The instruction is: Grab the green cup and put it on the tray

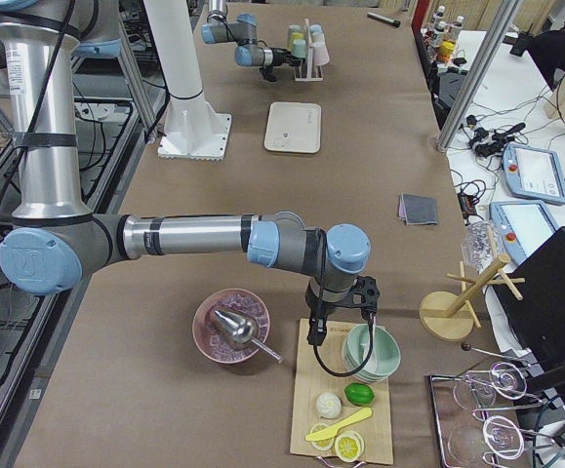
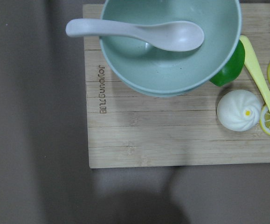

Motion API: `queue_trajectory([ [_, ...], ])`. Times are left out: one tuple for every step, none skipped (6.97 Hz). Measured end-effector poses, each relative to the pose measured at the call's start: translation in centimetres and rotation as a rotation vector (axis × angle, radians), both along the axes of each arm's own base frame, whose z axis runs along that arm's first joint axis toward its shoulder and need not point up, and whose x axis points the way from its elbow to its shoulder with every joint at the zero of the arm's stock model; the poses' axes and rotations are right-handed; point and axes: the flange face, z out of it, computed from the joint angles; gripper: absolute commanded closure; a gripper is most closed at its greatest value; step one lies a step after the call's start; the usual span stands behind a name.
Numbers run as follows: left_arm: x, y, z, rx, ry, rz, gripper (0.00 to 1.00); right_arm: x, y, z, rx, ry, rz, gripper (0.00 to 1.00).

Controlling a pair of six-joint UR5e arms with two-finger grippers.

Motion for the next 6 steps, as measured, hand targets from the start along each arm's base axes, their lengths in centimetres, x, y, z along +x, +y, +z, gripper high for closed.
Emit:
queue_trajectory([
  [-0.4, -0.1, -0.5, 0.002, 0.011, -0.003, 0.31, 0.0, 0.1, 0.3, -0.007, 0.000, 0.000, 0.00],
  [-0.8, -0.1, -1.2, 0.004, 0.020, -0.004, 0.31, 0.0, 0.1, 0.6, -0.012, 0.000, 0.000, 0.00],
  [-1.2, -0.1, -1.8, 0.006, 0.027, -0.006, 0.31, 0.0, 0.2, 0.7, -0.015, 0.000, 0.000, 0.00],
  [-1.9, 0.0, -2.3, 0.007, 0.034, -0.007, 0.31, 0.0, 0.2, 0.8, -0.016, -0.001, 0.000, 0.00],
  [-2.8, 0.1, -2.7, 0.008, 0.040, -0.007, 0.31, 0.0, 0.2, 0.8, -0.016, -0.001, 0.000, 0.00],
  [-3.7, 0.3, -3.1, 0.009, 0.047, -0.007, 0.31, 0.0, 0.2, 0.8, -0.016, -0.002, 0.000, 0.00],
])
